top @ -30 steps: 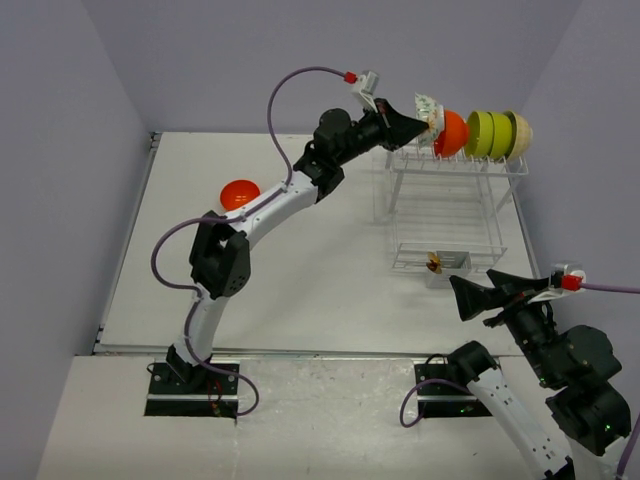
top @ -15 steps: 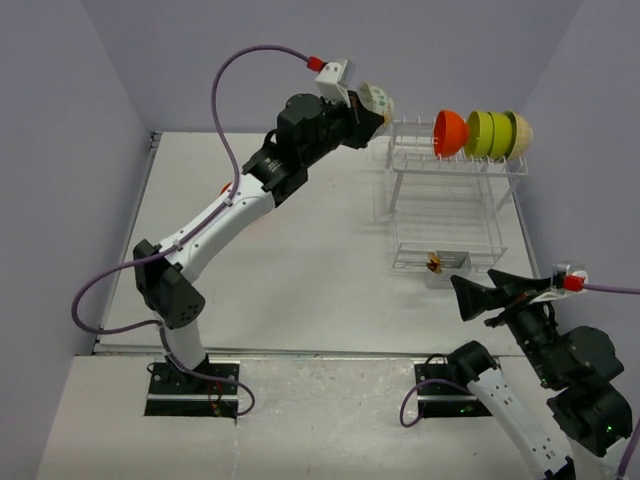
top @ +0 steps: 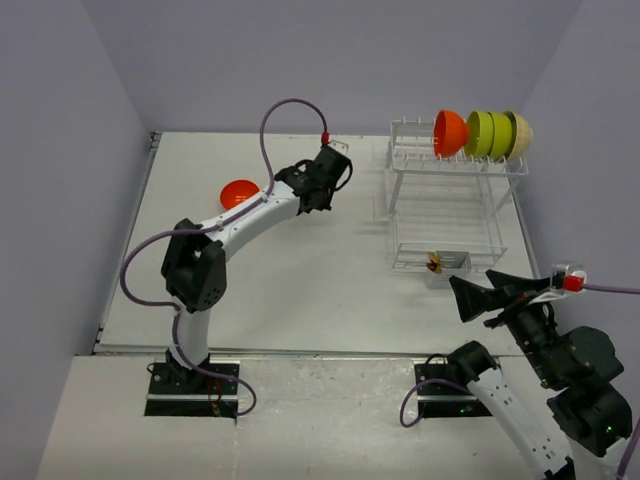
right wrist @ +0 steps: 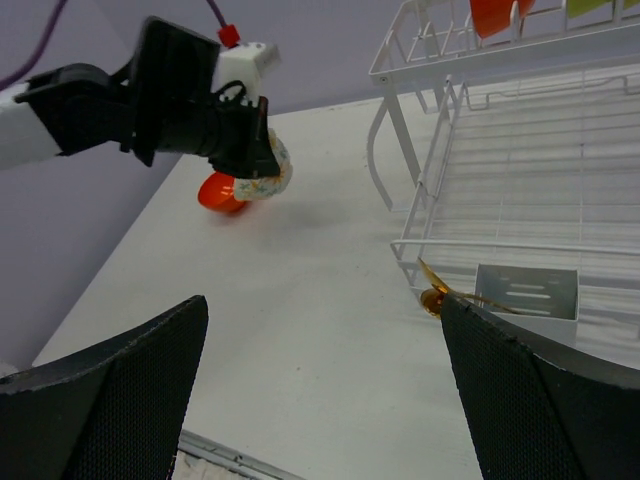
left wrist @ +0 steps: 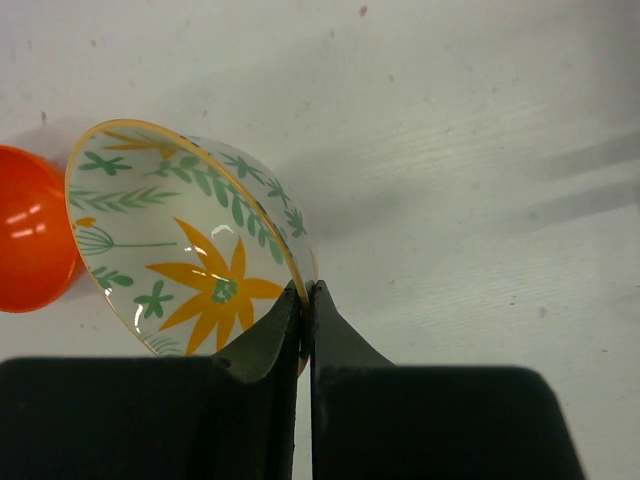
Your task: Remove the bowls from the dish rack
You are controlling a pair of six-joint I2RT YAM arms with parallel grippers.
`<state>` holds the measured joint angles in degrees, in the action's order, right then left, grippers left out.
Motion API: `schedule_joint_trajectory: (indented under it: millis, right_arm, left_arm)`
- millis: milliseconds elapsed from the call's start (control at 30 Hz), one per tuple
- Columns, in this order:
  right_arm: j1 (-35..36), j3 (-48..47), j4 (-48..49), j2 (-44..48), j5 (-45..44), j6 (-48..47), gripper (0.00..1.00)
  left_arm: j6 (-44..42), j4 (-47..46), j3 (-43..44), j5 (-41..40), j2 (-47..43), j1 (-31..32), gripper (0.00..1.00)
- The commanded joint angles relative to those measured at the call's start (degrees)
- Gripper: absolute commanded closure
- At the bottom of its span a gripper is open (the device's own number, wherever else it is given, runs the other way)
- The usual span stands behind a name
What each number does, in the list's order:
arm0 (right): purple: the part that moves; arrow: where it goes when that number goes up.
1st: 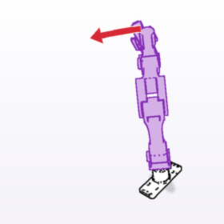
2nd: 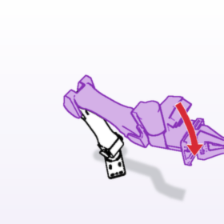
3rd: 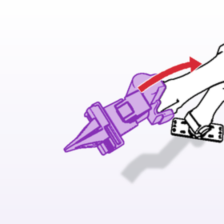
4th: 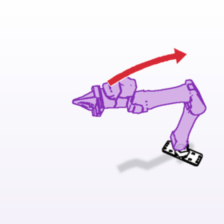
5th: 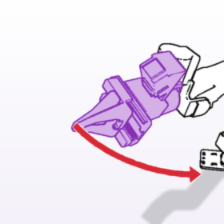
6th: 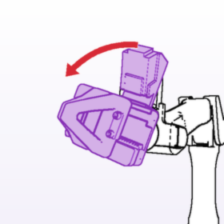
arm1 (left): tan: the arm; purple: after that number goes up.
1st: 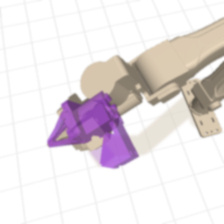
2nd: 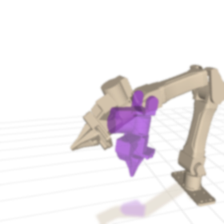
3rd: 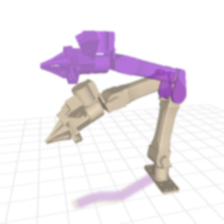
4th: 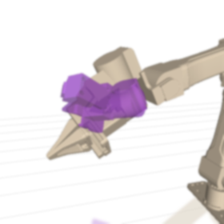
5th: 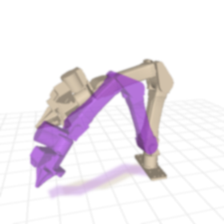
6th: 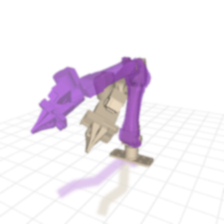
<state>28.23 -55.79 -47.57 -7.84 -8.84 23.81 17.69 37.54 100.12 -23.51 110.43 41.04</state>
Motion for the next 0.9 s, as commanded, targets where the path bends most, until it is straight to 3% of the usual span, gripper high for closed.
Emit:
schedule_joint_trajectory:
  millis: [0, 167, 533, 567, 700, 833, 867]
  right_arm:
    - [0.34, 0.15, 0.81, -2.53, 2.33, 0.53, 0.01]
    - [0.34, 0.68, 0.02, -2.71, 2.60, 0.44, 0.01]
    - [0.25, 1.74, 1.69, -4.47, 3.39, 0.44, 0.01]
    - [0.34, 1.74, 2.13, -4.82, 3.57, 0.44, 0.01]
    - [0.25, 1.74, 3.27, -6.57, 4.62, 0.44, 0.01]
    - [0.34, 1.56, 5.38, -9.21, 5.41, 0.44, 0.01]
    - [0.34, 1.13, 6.25, -10.09, 5.59, 0.36, 0.01]
  left_arm:
    - [-3.01, 2.80, 1.83, -4.97, 4.25, -0.25, 1.00]
    - [-2.58, 5.78, 3.85, -4.26, 12.34, -1.40, 1.00]
    - [-3.63, 6.05, 4.47, -4.18, 15.69, -1.22, 1.00]
    - [-3.72, 6.14, 4.65, -3.66, 15.26, -1.13, 0.84]
    - [-3.72, 5.79, 5.27, -1.54, 12.88, -0.87, 0.46]
    - [-3.28, 5.70, 4.30, -0.84, 7.37, -0.35, 0.30]
    - [-2.58, 5.79, 2.99, -0.84, 5.86, -0.08, 0.21]
